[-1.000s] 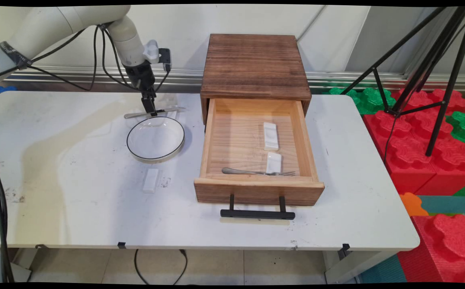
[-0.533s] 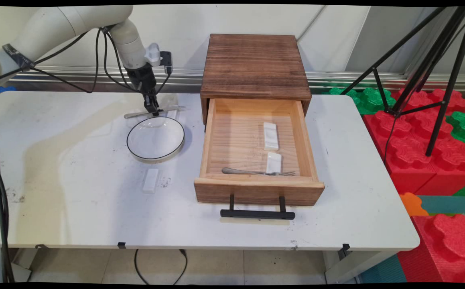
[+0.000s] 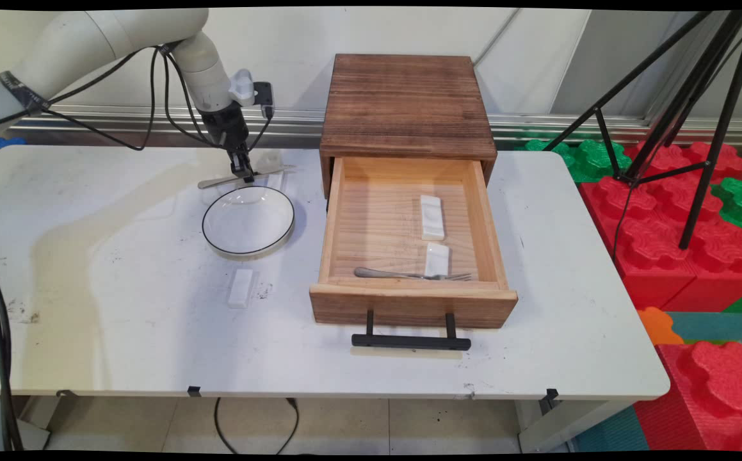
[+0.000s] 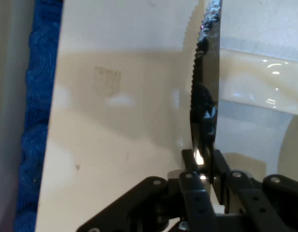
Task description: Place the picked object into the drawer
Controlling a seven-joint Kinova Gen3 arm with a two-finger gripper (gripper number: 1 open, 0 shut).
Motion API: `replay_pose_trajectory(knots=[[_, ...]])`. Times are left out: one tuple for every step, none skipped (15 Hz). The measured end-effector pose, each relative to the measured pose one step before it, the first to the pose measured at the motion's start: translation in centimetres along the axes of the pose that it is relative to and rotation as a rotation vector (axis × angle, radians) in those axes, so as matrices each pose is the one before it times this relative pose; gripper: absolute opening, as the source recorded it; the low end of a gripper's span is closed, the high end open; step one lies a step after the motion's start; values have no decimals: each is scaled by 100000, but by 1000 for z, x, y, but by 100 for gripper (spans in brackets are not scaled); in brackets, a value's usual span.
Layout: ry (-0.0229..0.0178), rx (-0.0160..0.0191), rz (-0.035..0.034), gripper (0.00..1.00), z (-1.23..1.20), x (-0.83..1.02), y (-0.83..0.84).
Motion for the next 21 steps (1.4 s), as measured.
replay_pose_trajectory(knots=[[561,852,-1536,0,-282,-150,23],[607,971,-1726,0,-323,-113,9],[532,1064,-1540,0,-381,-148,27],[403,752,-1050,0,-282,-87,21],[488,1030,-1238,0,-420,-147,49],[547,969,-1079,0,-436,-87,55],[724,1243,-1283,0,-640,-203,128],[944,1381,-1396,0,-815,-210,175],[951,1509,-1322,0,-915,-223,178],[915,1482,-992,0,-890,-109,148],[658,1015,-626,0,-633,-62,96],[1131,1437,-851,0,-1018,-96,160],[810,960,-436,0,-709,-6,104],[1247,1356,-509,0,-1105,34,158],[1597,1548,-338,0,-1341,106,195],[1732,1484,-151,0,-1377,169,181],[1586,1046,66,0,-1172,222,175],[1048,636,263,0,-770,168,125],[1683,870,662,0,-1163,324,211],[1174,517,534,0,-762,255,162],[1751,631,916,0,-1091,428,279]])
